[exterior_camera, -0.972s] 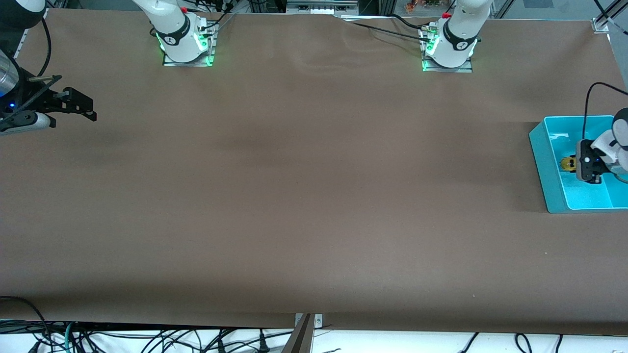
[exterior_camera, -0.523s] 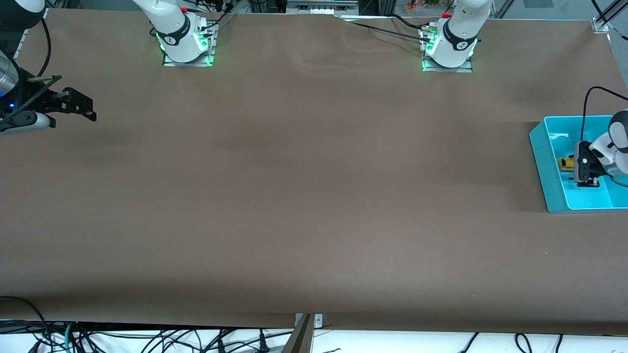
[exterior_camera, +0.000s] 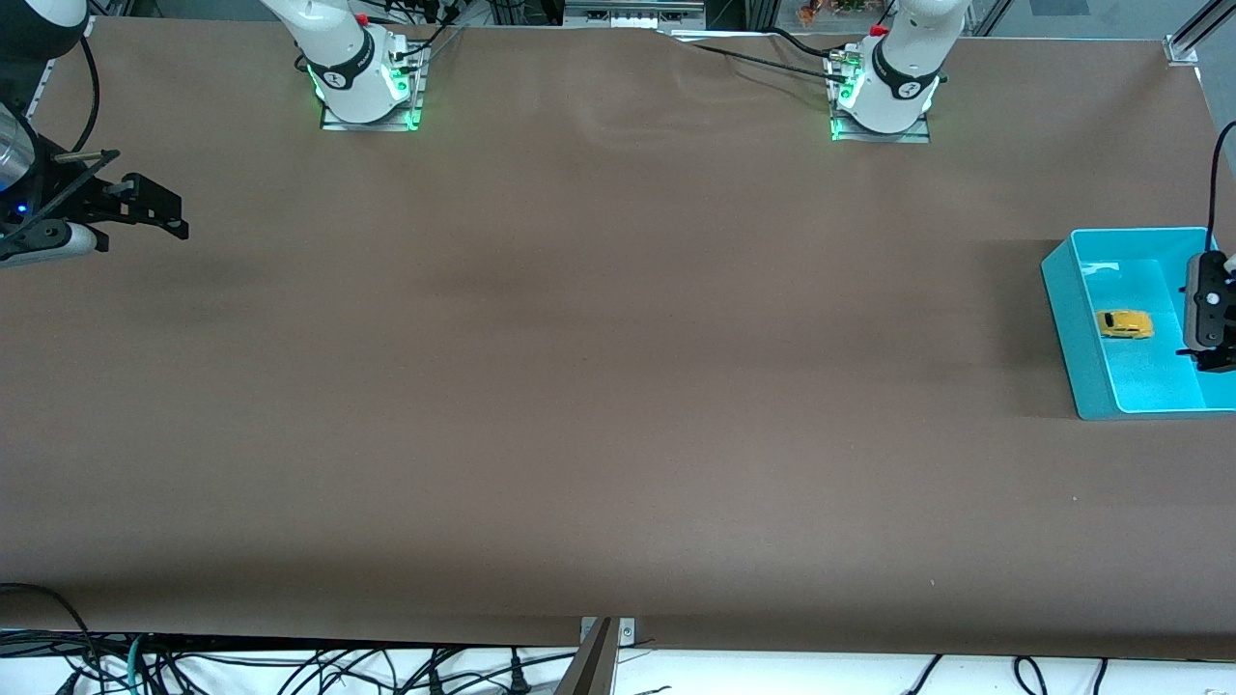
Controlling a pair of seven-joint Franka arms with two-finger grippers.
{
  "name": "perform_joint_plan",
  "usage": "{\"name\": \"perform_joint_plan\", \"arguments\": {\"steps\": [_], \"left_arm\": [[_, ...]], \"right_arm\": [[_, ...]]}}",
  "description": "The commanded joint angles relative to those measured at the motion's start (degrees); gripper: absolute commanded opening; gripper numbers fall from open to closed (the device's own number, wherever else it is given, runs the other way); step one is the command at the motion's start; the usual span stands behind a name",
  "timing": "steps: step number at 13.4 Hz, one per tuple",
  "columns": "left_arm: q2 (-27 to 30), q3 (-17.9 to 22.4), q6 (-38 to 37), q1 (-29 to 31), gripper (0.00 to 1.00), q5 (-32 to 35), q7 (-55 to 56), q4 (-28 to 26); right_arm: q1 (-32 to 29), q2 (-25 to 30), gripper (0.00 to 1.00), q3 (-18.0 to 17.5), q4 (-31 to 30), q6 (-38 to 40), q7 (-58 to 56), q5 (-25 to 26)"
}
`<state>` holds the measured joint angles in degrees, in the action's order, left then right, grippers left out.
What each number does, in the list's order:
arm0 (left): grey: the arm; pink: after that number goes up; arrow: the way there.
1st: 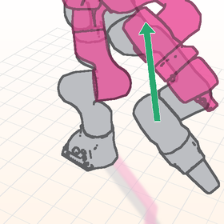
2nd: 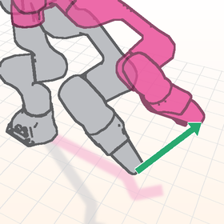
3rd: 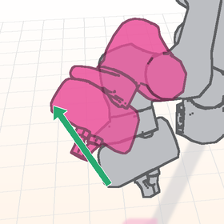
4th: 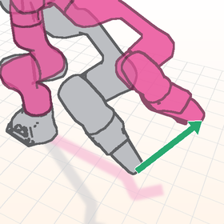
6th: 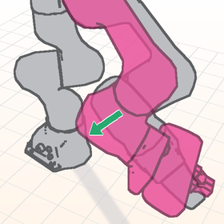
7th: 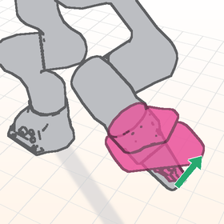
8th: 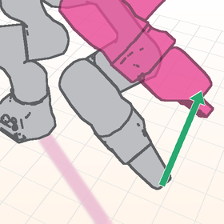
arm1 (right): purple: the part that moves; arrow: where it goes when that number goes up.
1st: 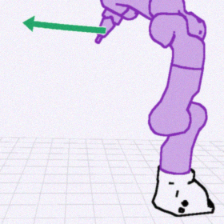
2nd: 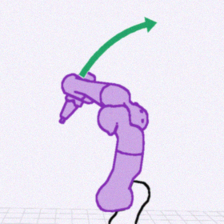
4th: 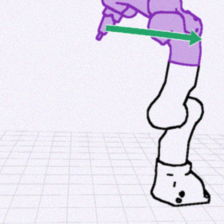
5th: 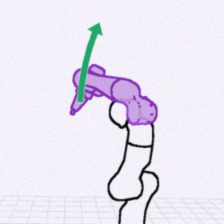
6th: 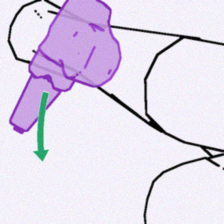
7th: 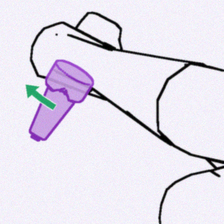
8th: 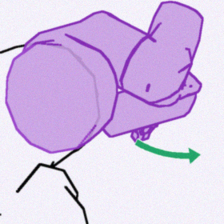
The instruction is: Wind and store yellow beetle car
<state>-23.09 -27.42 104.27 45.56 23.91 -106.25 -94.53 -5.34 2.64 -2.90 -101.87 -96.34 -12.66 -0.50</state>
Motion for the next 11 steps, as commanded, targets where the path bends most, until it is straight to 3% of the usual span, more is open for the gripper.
{"name": "perform_joint_plan", "arguments": {"steps": [1, 4, 6, 8, 11], "left_arm": [[0.0, -7.1, -8.5, -0.3, 1.0, -0.9, 8.6, 5.7], [-0.1, -16.8, -15.4, -0.2, 1.0, -2.4, 26.5, 7.7], [0.0, -20.1, -15.9, -0.8, 1.0, -7.4, 39.8, 7.7], [0.0, -23.9, -18.3, -2.7, 1.0, -7.3, 52.0, 7.9], [7.0, -23.1, -18.4, -10.0, 1.0, -9.8, 70.5, 7.2]], "right_arm": [[-0.3, -0.6, 1.0, -0.1, 1.6, 1.2, 0.4, 0.6], [-0.3, -0.6, 1.0, -0.1, 1.6, 1.2, 0.4, 0.6], [-0.3, -0.6, 1.0, -0.2, 1.6, 1.2, 0.4, 0.6], [-0.3, -0.6, 1.0, -0.1, 1.6, 1.2, 0.4, 0.6], [-0.3, -0.6, 1.0, -0.2, 1.6, 1.1, 0.4, 0.6]]}}
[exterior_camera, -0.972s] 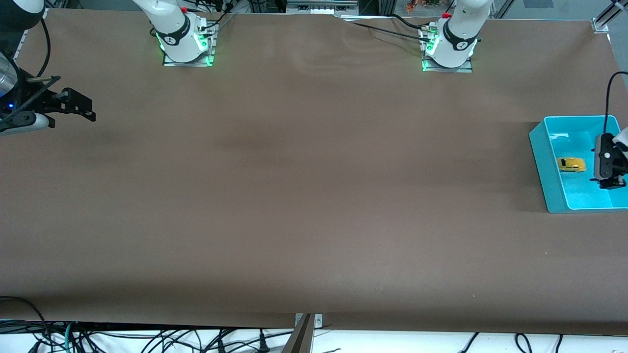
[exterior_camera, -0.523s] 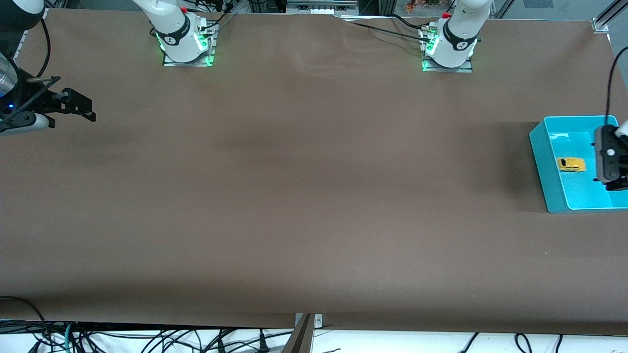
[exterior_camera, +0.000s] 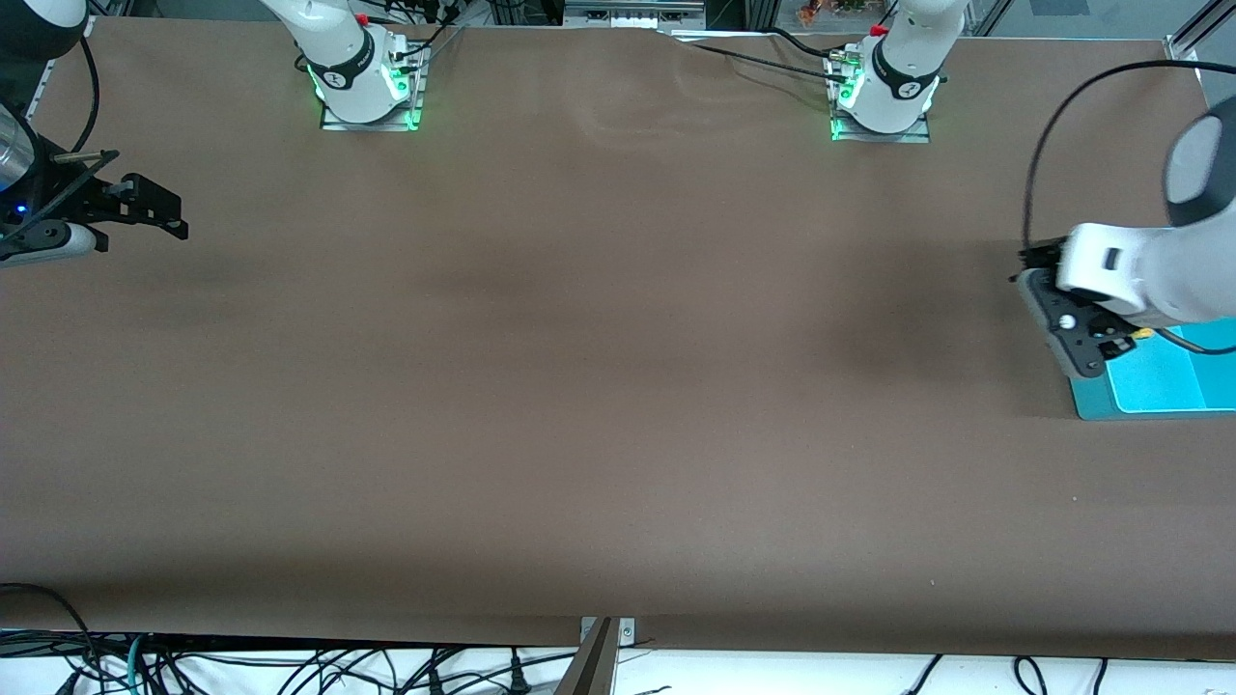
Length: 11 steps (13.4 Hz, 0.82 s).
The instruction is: Wind and store yellow beetle car
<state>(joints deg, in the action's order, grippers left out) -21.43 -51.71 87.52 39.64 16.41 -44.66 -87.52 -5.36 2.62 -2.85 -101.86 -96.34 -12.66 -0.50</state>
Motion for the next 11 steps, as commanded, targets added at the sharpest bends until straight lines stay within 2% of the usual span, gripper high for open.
{"name": "perform_joint_plan", "arguments": {"steps": [1, 2, 4, 6, 7, 9, 11], "left_arm": [[7.1, 3.1, -1.9, -7.2, 1.0, -3.0, 15.2, -0.1], [9.1, 8.0, -1.7, -11.8, 1.0, -5.5, 19.1, -0.5], [12.1, 21.3, -1.2, -23.7, 1.0, -12.2, 21.9, -0.6], [14.0, 34.5, 1.3, -34.0, 1.0, -12.8, 25.4, -1.2], [15.3, 38.9, 4.8, -37.0, 1.0, -13.0, 28.5, -2.6], [19.2, 44.4, 14.5, -39.1, 1.0, -13.5, 32.5, -9.7], [23.3, 47.1, 16.3, -40.9, 1.0, -14.0, 33.7, -15.0]], "right_arm": [[-0.3, -0.6, 1.0, -0.1, 1.6, 1.2, 0.4, 0.6], [-0.3, -0.6, 1.0, -0.2, 1.6, 1.2, 0.4, 0.6], [-0.3, -0.6, 1.0, -0.2, 1.6, 1.1, 0.4, 0.6], [-0.3, -0.6, 1.0, -0.2, 1.6, 1.2, 0.4, 0.6], [-0.3, -0.6, 1.0, -0.1, 1.6, 1.2, 0.4, 0.6], [-0.3, -0.6, 1.0, -0.2, 1.6, 1.2, 0.4, 0.6], [-0.3, -0.6, 1.0, -0.2, 1.6, 1.1, 0.4, 0.6]]}}
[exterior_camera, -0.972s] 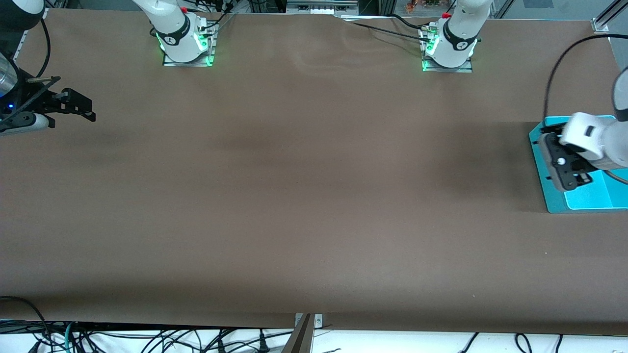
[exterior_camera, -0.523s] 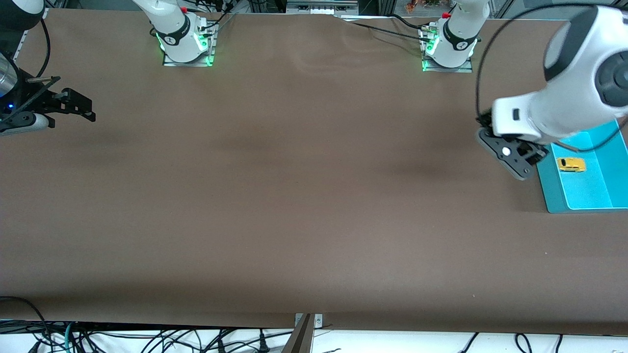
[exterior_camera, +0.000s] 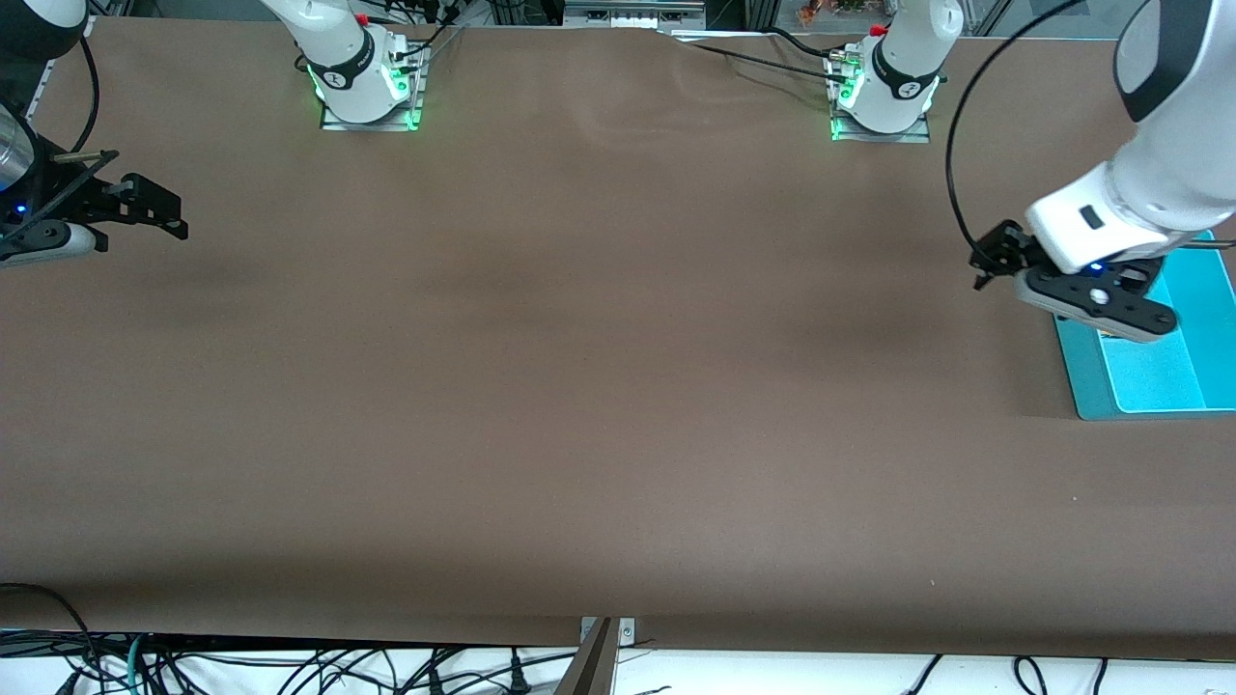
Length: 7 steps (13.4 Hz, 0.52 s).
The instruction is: Wind and store yellow beetle car
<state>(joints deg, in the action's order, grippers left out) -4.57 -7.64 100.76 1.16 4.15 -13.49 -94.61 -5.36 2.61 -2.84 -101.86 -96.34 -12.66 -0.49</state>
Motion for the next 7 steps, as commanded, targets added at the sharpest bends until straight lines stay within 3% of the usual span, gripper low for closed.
{"name": "perform_joint_plan", "arguments": {"steps": [1, 7], "left_arm": [[6.8, 5.2, 3.0, -4.0, 1.0, -3.6, 2.9, -8.3], [6.4, 6.1, -0.3, -3.4, 1.0, -6.2, 2.9, -5.9]], "right_arm": [[-0.3, -0.6, 1.0, -0.1, 1.6, 1.1, 0.4, 0.6], [-0.3, -0.6, 1.0, -0.1, 1.6, 1.1, 0.4, 0.5]]}}
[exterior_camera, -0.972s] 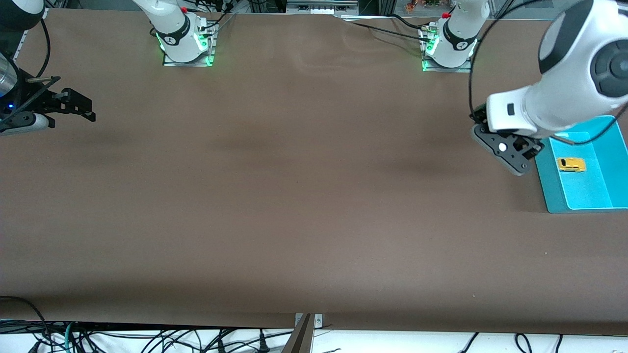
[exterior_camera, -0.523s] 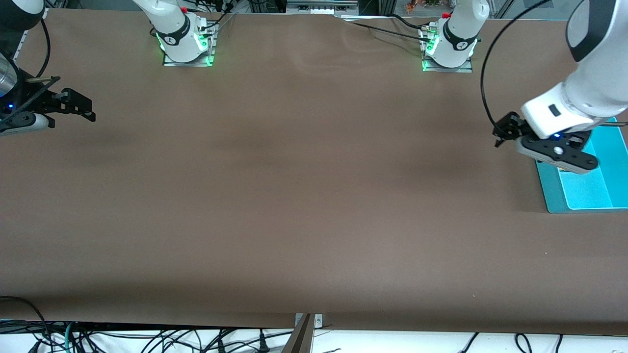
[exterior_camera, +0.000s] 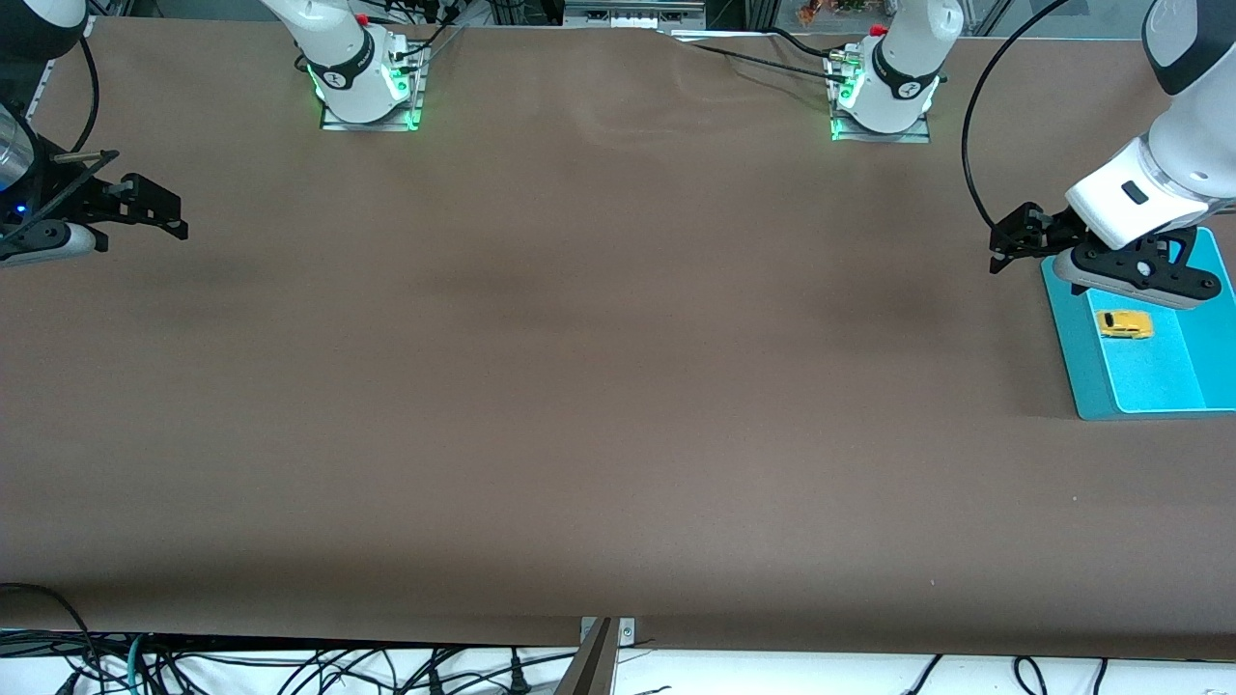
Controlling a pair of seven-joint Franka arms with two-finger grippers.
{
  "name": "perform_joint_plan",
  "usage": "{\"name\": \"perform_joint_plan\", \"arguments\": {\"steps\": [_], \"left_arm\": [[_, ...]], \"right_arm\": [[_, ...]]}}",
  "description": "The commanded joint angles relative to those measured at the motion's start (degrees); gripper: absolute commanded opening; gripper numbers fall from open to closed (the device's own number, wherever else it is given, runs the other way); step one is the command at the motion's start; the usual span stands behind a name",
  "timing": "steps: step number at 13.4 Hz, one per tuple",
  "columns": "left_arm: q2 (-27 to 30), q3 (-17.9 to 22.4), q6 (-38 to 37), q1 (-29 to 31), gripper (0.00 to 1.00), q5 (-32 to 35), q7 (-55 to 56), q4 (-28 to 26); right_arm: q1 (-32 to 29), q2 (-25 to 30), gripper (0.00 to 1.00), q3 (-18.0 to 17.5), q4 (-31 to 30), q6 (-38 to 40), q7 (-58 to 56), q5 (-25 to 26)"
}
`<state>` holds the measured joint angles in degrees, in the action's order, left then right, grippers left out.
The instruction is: Wind and store yellow beetle car
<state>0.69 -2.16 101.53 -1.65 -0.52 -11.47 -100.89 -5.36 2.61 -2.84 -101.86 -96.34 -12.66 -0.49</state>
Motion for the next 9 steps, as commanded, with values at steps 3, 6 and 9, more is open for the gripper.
{"name": "perform_joint_plan", "arguments": {"steps": [3, 6, 9], "left_arm": [[0.7, 0.7, -1.9, -0.5, 1.0, -1.2, 0.9, 2.7], [0.8, 0.8, -6.2, 0.0, 1.0, -0.8, 4.2, 2.9], [0.8, 0.2, -6.4, 0.0, 1.0, -0.6, 8.2, 2.9]], "right_arm": [[-0.3, -0.6, 1.0, -0.2, 1.6, 1.1, 0.4, 0.4], [-0.3, -0.6, 1.0, -0.2, 1.6, 1.1, 0.4, 0.5], [-0.3, -0.6, 1.0, -0.2, 1.6, 1.1, 0.4, 0.5]]}}
